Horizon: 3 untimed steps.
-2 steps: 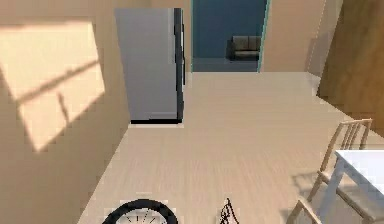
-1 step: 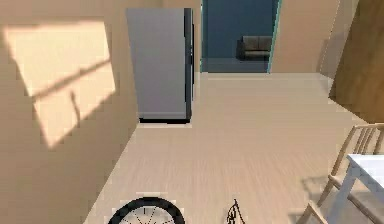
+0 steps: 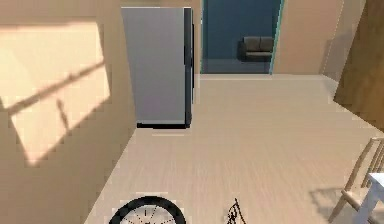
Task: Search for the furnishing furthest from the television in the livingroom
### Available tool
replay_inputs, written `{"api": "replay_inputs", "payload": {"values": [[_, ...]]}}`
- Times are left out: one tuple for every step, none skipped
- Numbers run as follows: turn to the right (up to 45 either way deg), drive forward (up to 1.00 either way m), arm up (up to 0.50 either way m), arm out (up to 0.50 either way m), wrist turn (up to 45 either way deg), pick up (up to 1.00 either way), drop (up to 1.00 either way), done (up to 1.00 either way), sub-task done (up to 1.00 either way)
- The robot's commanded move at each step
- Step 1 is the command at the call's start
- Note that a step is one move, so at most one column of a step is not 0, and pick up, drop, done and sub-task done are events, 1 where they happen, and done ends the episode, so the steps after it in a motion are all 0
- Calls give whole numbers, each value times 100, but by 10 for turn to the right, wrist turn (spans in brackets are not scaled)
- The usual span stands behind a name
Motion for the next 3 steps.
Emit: {"api": "replay_inputs", "payload": {"values": [[-60,0,0,0,0,0,0,0,0],[-30,0,0,0,0,0,0,0,0],[0,75,0,0,0,0,0,0,0]]}}
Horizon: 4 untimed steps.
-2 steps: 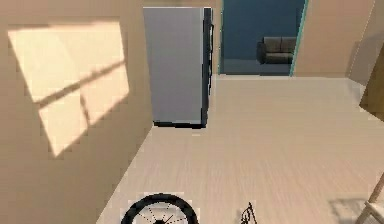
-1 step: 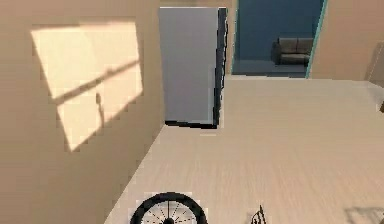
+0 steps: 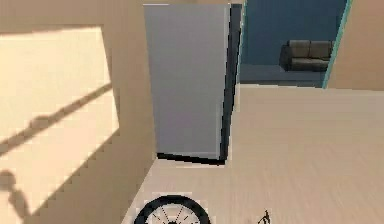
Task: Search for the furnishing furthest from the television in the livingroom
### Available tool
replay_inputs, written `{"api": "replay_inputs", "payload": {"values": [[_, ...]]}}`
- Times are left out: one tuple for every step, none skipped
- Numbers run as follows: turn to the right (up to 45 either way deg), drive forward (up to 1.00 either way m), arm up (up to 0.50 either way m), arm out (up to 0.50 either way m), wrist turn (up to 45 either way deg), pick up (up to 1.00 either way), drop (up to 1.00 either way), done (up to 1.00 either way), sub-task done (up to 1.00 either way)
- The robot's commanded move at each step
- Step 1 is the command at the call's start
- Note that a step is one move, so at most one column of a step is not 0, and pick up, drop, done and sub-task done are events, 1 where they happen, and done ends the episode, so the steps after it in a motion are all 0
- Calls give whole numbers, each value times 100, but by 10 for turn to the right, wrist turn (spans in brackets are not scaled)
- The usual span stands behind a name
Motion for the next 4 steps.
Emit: {"api": "replay_inputs", "payload": {"values": [[330,0,0,0,0,0,0,0,0],[30,0,0,0,0,0,0,0,0],[0,10,0,0,0,0,0,0,0],[-30,0,0,0,0,0,0,0,0]]}}
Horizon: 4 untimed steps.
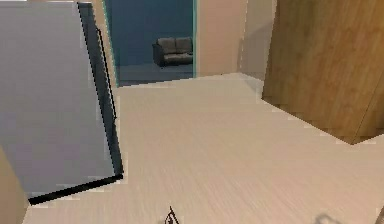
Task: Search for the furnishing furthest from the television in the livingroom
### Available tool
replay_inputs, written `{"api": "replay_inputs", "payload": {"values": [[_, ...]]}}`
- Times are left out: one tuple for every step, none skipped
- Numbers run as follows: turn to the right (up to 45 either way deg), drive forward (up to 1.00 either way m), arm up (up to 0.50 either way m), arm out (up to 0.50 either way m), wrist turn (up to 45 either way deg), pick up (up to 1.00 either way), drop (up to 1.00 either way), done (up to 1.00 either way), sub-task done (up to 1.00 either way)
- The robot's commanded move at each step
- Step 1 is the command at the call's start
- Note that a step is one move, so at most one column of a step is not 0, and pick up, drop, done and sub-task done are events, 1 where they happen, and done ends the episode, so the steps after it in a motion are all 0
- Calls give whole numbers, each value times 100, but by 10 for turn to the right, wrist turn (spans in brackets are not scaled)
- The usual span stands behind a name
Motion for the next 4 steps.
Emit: {"api": "replay_inputs", "payload": {"values": [[0,100,0,0,0,0,0,0,0],[0,55,0,0,0,0,0,0,0],[-180,0,0,0,0,0,0,0,0],[0,100,0,0,0,0,0,0,0]]}}
